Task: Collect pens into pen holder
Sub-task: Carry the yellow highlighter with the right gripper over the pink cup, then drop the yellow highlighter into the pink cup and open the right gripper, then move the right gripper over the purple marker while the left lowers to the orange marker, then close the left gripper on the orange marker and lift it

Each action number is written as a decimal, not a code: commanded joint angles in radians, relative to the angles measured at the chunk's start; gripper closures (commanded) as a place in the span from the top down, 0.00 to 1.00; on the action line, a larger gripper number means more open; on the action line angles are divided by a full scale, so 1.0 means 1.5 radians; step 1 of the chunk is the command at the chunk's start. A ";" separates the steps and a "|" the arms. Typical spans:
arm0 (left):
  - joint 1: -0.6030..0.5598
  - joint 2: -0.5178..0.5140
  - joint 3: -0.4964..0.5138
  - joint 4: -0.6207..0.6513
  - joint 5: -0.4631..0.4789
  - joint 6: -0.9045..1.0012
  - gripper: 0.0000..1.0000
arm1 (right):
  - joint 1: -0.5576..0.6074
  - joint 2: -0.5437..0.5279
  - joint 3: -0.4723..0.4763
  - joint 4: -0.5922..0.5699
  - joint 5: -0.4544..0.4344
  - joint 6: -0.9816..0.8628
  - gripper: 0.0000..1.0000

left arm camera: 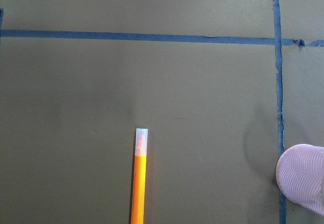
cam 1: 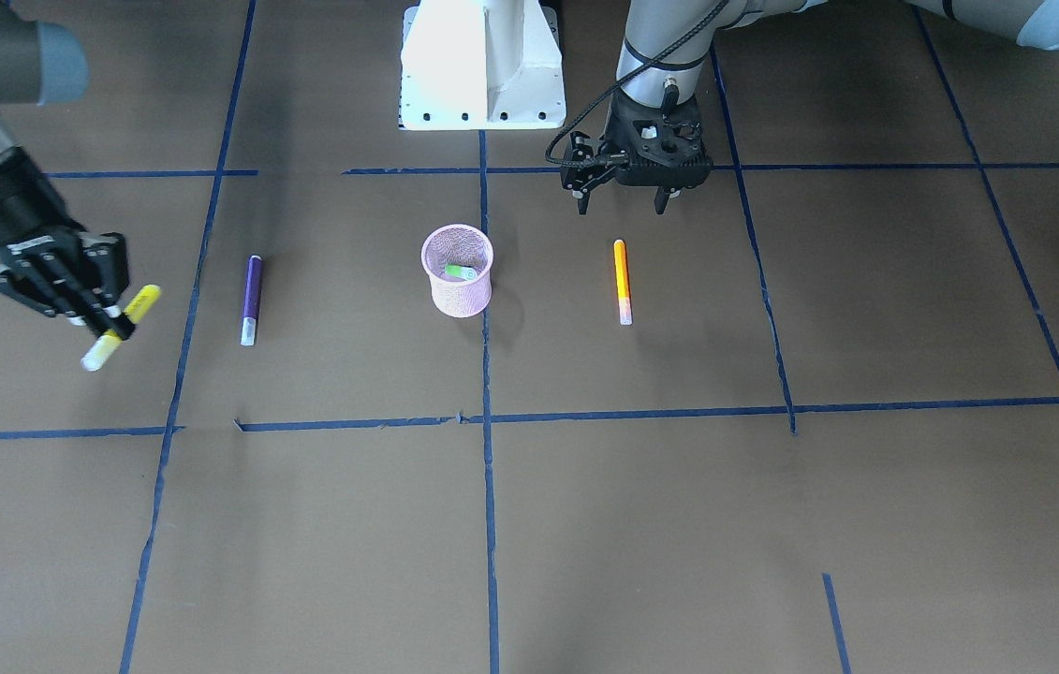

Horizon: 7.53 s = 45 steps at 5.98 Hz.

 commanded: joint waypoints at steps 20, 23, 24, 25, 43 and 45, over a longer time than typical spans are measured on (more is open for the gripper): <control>0.008 0.019 0.111 -0.123 0.005 -0.019 1.00 | -0.112 0.238 0.060 -0.505 0.068 0.066 1.00; 0.010 0.018 0.200 -0.172 0.005 -0.015 1.00 | -0.066 0.208 0.062 -0.502 0.116 -0.022 1.00; 0.013 0.018 0.223 -0.201 0.004 -0.012 1.00 | -0.066 0.207 0.062 -0.503 0.116 -0.023 1.00; 0.015 0.018 0.246 -0.230 0.004 -0.011 0.99 | -0.065 0.207 0.062 -0.504 0.117 -0.022 1.00; 0.022 0.020 0.254 -0.232 -0.001 -0.014 0.39 | -0.065 0.200 0.063 -0.504 0.117 -0.017 1.00; 0.027 0.021 0.255 -0.232 -0.001 -0.014 0.39 | -0.065 0.200 0.062 -0.504 0.117 -0.017 1.00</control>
